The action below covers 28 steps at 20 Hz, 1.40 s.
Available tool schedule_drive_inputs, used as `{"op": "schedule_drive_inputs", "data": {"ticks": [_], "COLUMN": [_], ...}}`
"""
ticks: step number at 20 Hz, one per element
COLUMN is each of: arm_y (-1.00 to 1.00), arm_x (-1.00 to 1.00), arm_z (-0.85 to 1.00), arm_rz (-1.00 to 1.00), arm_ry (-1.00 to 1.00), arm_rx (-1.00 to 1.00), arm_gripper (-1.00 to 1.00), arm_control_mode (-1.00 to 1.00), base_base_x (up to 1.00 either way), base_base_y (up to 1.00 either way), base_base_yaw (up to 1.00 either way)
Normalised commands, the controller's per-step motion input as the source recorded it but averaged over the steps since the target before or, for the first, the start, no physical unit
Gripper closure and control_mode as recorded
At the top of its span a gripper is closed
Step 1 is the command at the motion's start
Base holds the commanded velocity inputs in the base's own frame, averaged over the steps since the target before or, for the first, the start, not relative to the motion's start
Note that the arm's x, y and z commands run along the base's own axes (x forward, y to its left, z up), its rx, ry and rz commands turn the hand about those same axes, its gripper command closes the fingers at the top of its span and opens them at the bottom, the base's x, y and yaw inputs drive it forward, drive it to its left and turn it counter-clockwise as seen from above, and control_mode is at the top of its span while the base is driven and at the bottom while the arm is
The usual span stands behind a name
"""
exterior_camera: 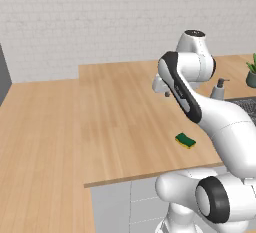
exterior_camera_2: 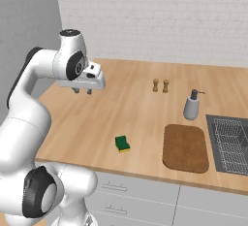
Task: Pick up the sponge from the counter and clean the cutting board by briefly scrubbing or pressing down on the cutting board. Once finished, release the sponge.
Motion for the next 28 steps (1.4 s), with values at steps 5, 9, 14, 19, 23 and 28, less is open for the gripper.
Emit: {"op": "schedule_drive_inputs", "data": {"ticks": [5,9,14,19,23,28], "arm_y": [-0.26,-0.81,-0.75,-0.09,-0.03,-0.11], "arm_x": [0.0,0.0,0.0,-0.04,0.0,0.0], "arm_z": [-0.18,-0.51,-0.64,-0.61,-0.52,-0.47], "arm_rz": [0.0,0.05,0.06,0.17,0.0,0.0], "arm_ry": [0.0,0.0,0.0,-0.01,-0.01,-0.02], "arm_rx": [-0.12,-0.11,-0.11,-0.14,0.01,0.11], "arm_gripper": [-1.0,-1.0,-1.0,-1.0,-1.0,-1.0], "arm_control_mode": [-1.0,-1.0,-1.0,-1.0,-1.0,-1.0], "base_base_x": [0.0,0.0,0.0,0.0,0.0,0.0], "base_base_y": [0.0,0.0,0.0,0.0,0.0,0.0], "base_base_yaw": [0.0,0.0,0.0,0.0,0.0,0.0]}}
